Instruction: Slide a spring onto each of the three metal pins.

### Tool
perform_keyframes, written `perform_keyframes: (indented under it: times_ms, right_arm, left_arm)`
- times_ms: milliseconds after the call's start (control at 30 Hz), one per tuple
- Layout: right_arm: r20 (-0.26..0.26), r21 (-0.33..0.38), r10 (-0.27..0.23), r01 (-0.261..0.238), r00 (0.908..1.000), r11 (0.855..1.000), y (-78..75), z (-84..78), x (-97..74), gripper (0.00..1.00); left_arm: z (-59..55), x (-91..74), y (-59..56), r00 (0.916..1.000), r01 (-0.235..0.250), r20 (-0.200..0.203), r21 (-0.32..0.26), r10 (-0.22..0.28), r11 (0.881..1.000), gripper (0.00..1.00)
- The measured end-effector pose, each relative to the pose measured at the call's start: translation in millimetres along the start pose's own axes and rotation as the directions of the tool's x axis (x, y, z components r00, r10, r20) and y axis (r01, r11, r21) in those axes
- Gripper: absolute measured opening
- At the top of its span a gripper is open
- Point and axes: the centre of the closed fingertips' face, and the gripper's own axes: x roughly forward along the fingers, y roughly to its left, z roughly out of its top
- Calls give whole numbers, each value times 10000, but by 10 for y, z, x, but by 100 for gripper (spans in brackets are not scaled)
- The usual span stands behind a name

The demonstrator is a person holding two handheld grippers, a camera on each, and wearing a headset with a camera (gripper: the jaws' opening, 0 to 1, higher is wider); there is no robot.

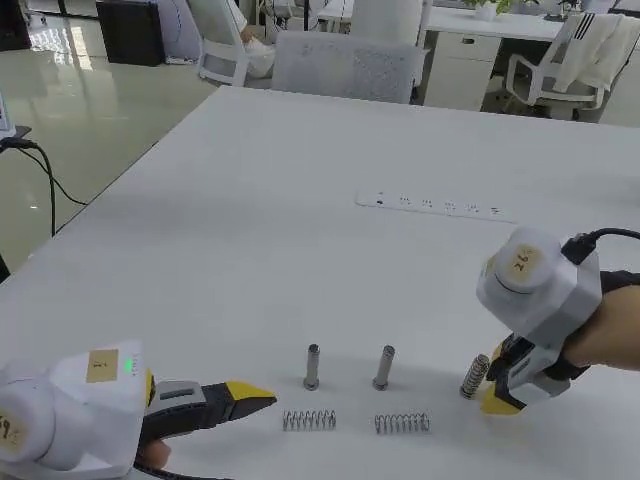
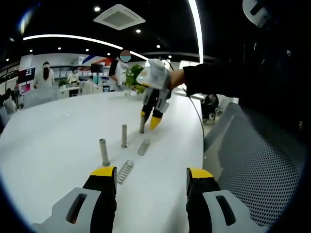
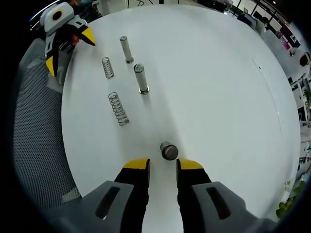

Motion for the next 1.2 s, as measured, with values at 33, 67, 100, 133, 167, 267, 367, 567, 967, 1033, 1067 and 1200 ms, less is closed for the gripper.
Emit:
perform_keyframes:
  times_ms: [33, 67, 100, 133, 167, 267, 367, 567, 967, 1033, 1067, 1200]
  right_arm:
    - [-11, 7, -3, 3, 10000, 10000, 6, -7, -1, 19]
    - [-10, 18, 11, -11, 10000, 10000, 13, -11, -2, 19]
    - [-5, 35, 35, -35, 10000, 10000, 33, -16, -5, 19]
    - [1, 39, 33, -33, 10000, 10000, 41, -18, -7, 19]
    - [-20, 46, 30, -30, 10000, 10000, 55, -27, -11, 19]
    - [-7, 60, 38, -38, 10000, 10000, 82, -34, -24, 19]
    - [-22, 77, 45, -45, 10000, 10000, 119, -45, -33, 19]
    - [18, 116, 104, -104, 9999, 9999, 207, -58, -42, 19]
    - [123, 69, 453, -454, 9989, 9989, 452, -12, -21, 18]
    - [155, 4, 500, -500, 9986, 9987, 485, 10, -19, 18]
    - [175, -43, 530, -529, 9984, 9986, 508, 27, -21, 18]
    - [275, -155, 630, -626, 9976, 9979, 567, 94, -31, 18]
  left_arm:
    - [2, -1, -1, 10000, 1, 5, 6, -1, 10000, 53]
    - [5, -1, -2, 10000, 6, 16, 9, -6, 10000, 53]
    - [7, -1, -4, 10000, 11, 22, 13, -11, 10000, 53]
    - [9, -1, -5, 10000, 15, 24, 19, -15, 10000, 53]
    - [9, 0, -6, 10000, 21, 22, 24, -21, 10000, 53]
    - [8, 1, -7, 10000, 32, 28, 32, -32, 10000, 53]
    - [11, -2, -11, 10000, 40, 37, 46, -40, 10000, 53]
    - [19, -5, -15, 10000, 47, 52, 85, -48, 10000, 53]
    - [16, -4, -19, 10000, 64, 36, 133, -64, 9999, 52]
    - [17, -3, -22, 10000, 66, 28, 149, -66, 9999, 52]
    - [16, -2, -25, 10000, 73, 19, 161, -73, 9998, 52]
    - [18, -2, -30, 10000, 73, 12, 174, -73, 9998, 52]
